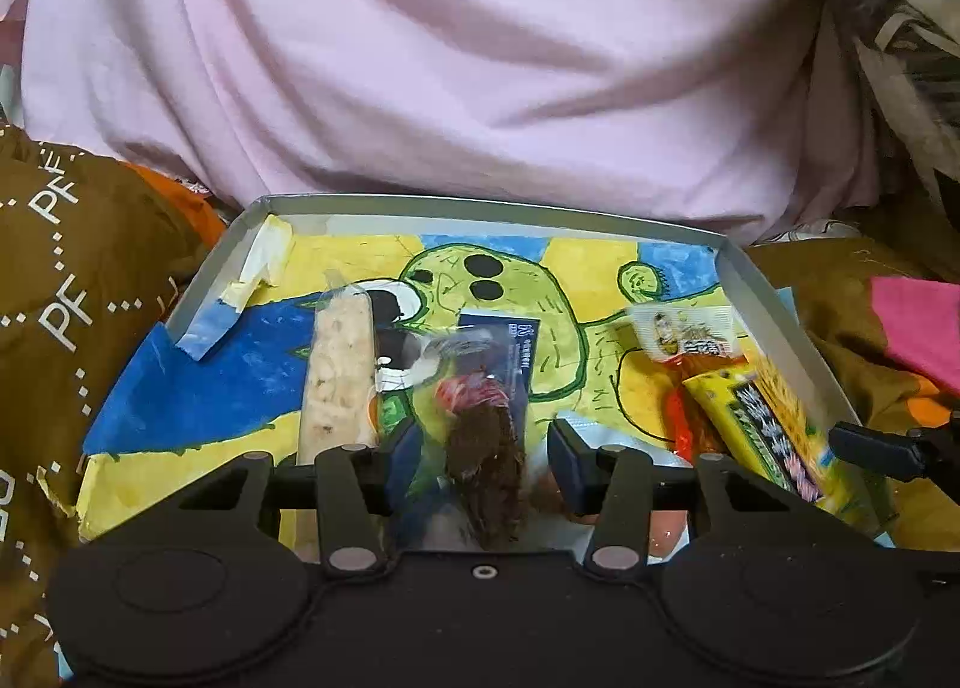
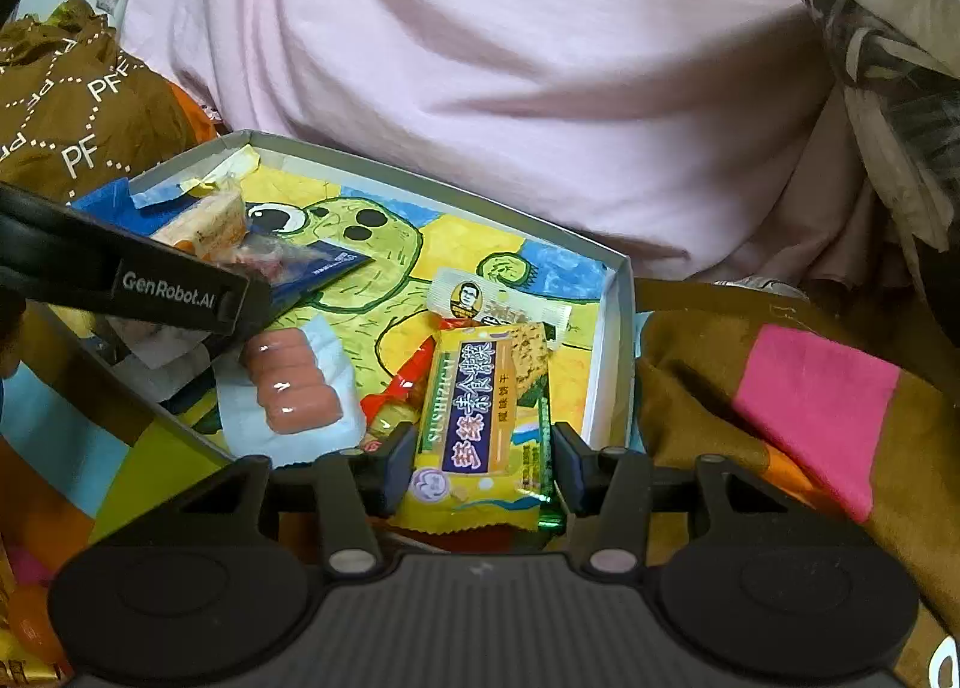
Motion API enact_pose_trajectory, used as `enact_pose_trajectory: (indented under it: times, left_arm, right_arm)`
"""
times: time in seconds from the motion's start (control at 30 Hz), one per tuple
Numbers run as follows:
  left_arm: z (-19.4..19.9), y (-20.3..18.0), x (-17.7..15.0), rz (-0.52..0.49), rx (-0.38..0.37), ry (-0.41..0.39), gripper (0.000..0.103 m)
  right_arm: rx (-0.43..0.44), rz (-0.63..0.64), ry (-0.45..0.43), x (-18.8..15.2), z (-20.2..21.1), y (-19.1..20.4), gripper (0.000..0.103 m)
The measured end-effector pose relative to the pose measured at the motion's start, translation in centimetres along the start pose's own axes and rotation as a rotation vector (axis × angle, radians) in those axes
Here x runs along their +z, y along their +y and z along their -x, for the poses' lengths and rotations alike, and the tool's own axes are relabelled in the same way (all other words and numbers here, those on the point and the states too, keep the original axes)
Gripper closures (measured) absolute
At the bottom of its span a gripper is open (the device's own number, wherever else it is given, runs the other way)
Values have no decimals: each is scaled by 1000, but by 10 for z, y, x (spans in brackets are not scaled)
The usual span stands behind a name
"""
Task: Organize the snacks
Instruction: 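Open both tools to drop the packets into the tray, then move both tools back from the tray to the snack pile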
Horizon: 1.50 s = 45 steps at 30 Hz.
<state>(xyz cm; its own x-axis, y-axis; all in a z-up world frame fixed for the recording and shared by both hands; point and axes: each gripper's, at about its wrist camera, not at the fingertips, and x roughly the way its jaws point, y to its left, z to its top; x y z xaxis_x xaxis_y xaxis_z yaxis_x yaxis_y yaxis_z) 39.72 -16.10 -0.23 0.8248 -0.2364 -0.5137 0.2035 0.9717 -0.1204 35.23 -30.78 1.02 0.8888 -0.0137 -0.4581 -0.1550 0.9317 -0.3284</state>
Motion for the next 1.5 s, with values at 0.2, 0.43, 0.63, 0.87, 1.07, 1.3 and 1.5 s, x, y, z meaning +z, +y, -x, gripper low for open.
enact_pose_trajectory:
  times: [0.2, 0.43, 0.63, 0.87, 1.07, 1.3, 1.5]
  left_arm:
    - [10, 2, 1, 23, -7, -16, 25]
    - [39, 5, 4, 44, 4, -101, 4]
    - [72, 21, 3, 79, 15, -167, 1]
    - [111, 46, -6, 123, 53, -189, 1]
    - [151, 60, -19, 102, 83, -217, 1]
    - [203, 75, -42, 76, 127, -276, 1]
    - [239, 89, -69, 95, 140, -283, 1]
  right_arm:
    - [-20, -9, -46, -1, 7, -2, 27]
    - [-36, -75, -140, -3, 31, -10, 11]
    - [-42, -135, -197, -5, 60, -10, 2]
    - [-26, -160, -229, -5, 96, -3, 0]
    - [-9, -212, -267, -7, 128, 6, 0]
    - [12, -262, -297, -18, 160, 23, 0]
    - [43, -245, -292, -33, 186, 46, 0]
